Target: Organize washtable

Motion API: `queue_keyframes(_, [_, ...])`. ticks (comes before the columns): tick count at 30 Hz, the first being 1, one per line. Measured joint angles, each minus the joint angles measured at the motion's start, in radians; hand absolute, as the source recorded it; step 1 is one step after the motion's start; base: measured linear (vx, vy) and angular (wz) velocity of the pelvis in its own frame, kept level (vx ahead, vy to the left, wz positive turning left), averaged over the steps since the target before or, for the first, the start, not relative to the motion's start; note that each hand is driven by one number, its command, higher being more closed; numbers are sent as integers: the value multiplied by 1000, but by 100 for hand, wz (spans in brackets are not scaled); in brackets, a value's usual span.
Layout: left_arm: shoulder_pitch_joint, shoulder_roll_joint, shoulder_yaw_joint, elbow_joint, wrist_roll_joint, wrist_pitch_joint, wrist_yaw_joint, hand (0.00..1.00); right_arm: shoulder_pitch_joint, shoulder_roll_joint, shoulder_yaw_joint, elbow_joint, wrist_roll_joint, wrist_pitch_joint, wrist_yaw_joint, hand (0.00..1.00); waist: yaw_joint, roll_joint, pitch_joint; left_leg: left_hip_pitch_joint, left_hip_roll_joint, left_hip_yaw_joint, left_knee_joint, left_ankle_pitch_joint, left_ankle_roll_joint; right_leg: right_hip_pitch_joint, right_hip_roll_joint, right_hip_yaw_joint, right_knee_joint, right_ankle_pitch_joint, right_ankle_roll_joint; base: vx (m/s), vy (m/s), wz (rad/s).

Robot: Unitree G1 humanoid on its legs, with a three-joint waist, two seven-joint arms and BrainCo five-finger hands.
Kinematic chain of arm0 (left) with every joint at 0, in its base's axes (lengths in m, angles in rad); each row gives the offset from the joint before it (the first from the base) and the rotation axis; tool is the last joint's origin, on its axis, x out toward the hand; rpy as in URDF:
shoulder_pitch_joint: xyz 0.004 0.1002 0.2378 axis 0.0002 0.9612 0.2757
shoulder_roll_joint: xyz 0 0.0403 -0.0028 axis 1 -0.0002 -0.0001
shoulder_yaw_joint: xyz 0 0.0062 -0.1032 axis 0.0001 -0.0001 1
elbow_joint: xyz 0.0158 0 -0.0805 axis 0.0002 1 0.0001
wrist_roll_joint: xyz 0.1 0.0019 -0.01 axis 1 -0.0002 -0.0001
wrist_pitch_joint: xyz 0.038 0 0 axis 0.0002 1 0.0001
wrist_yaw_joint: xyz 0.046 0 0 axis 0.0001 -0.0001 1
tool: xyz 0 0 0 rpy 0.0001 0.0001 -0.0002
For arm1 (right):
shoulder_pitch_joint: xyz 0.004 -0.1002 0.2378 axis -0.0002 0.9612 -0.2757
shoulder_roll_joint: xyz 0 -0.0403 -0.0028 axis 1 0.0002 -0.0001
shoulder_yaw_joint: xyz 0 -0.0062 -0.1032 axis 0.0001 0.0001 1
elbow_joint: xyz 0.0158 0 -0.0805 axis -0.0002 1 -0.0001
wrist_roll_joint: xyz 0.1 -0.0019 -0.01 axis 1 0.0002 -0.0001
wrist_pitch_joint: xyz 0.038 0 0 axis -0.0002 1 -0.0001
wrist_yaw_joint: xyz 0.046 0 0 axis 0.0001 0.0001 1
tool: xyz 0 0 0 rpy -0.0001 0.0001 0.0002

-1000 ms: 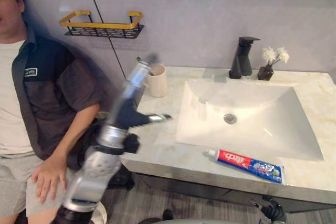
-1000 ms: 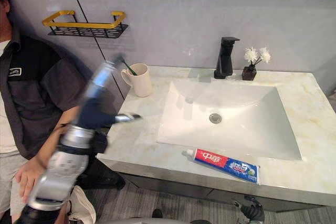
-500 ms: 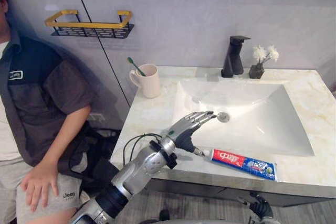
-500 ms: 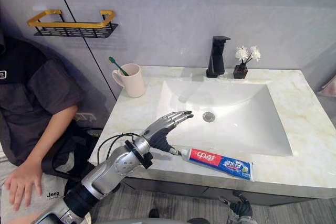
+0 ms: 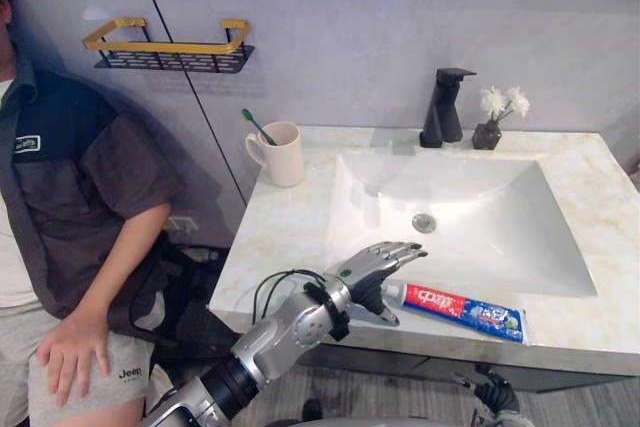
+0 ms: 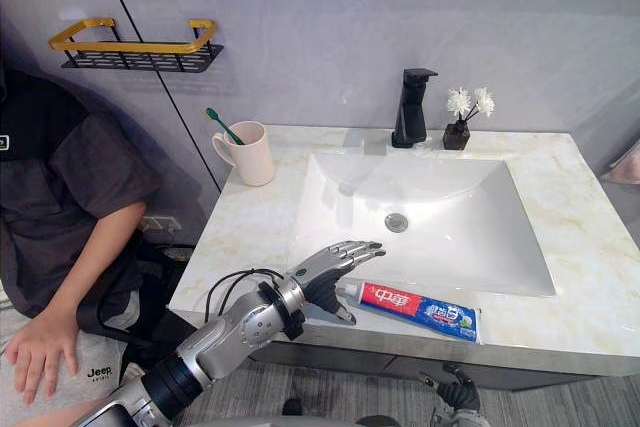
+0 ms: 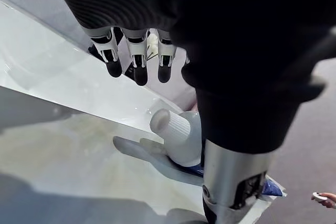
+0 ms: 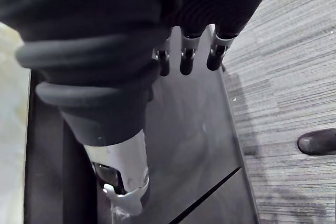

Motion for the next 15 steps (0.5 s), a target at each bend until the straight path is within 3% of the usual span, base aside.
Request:
queue_keyframes(9, [1, -2, -1, -9, 0, 0, 0, 0, 0, 6, 1, 9, 0, 3, -9, 0, -1, -5, 5, 11, -2, -6, -3, 0, 0, 18, 0, -8, -6, 0, 0, -7, -8, 1])
queue_keyframes(15, [1, -48, -14, 7, 12, 1, 17, 0, -8, 6, 11, 19, 1, 3, -9, 0, -4, -7, 9, 12, -2, -6, -6, 0, 0, 18, -1, -8, -12, -1, 0, -27, -8, 0])
